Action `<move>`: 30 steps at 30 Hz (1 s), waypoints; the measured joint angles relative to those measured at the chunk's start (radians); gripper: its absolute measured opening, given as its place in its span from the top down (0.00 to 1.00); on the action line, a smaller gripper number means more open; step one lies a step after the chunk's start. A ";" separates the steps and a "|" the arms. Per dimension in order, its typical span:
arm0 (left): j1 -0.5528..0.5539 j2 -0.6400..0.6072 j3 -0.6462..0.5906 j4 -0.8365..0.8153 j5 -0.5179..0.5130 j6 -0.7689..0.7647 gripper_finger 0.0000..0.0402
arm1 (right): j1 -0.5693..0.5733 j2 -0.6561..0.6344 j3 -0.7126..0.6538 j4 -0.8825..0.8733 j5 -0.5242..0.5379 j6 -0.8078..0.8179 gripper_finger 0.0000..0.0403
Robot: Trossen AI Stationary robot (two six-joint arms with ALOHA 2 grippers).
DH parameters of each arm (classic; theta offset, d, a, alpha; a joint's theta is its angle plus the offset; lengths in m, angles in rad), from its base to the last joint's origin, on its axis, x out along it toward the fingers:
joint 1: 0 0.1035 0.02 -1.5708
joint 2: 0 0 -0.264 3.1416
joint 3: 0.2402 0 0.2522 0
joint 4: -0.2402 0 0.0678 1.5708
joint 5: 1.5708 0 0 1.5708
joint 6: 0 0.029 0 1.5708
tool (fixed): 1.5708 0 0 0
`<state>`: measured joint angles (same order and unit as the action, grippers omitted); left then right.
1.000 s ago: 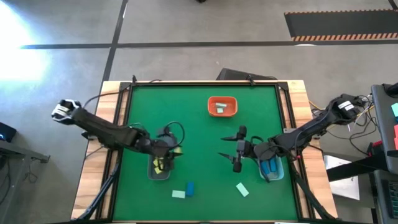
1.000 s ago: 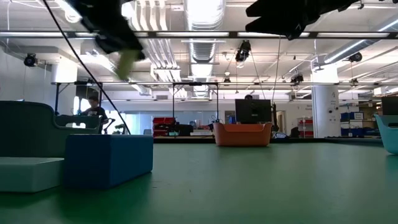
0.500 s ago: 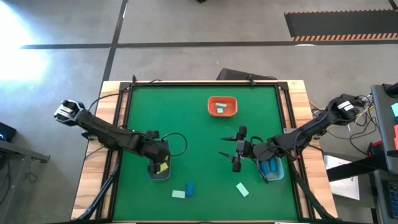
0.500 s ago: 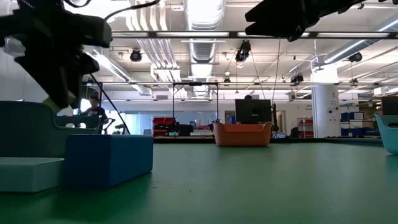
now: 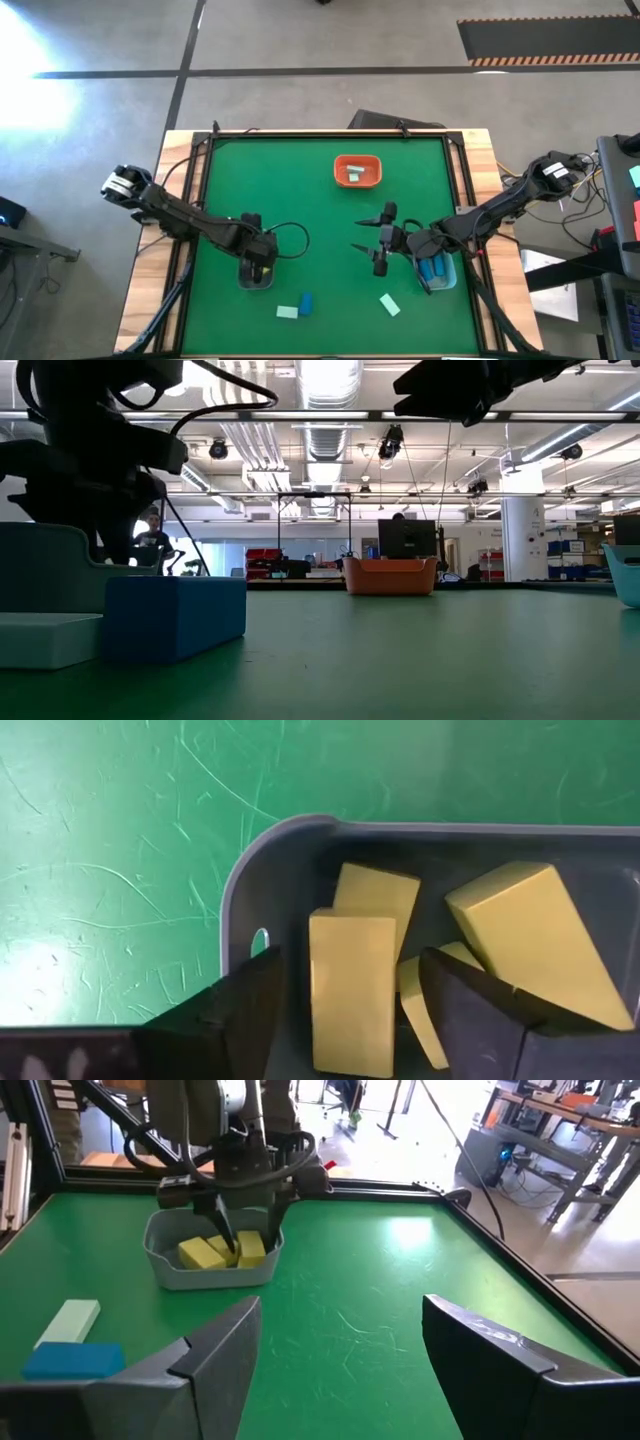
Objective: Sort & place blocks by color
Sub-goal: Put the light blue block into the orange bin
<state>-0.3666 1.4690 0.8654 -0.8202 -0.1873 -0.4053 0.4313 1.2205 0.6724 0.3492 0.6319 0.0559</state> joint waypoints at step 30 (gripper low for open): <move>-0.002 -0.200 0.078 0.178 -0.123 0.137 0.43 | 0.003 -0.002 0.052 -0.058 -0.005 0.143 0.35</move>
<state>-0.3683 1.2694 0.9432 -0.6425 -0.3108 -0.2682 0.4344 1.2190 0.7240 0.2911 0.6270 0.1988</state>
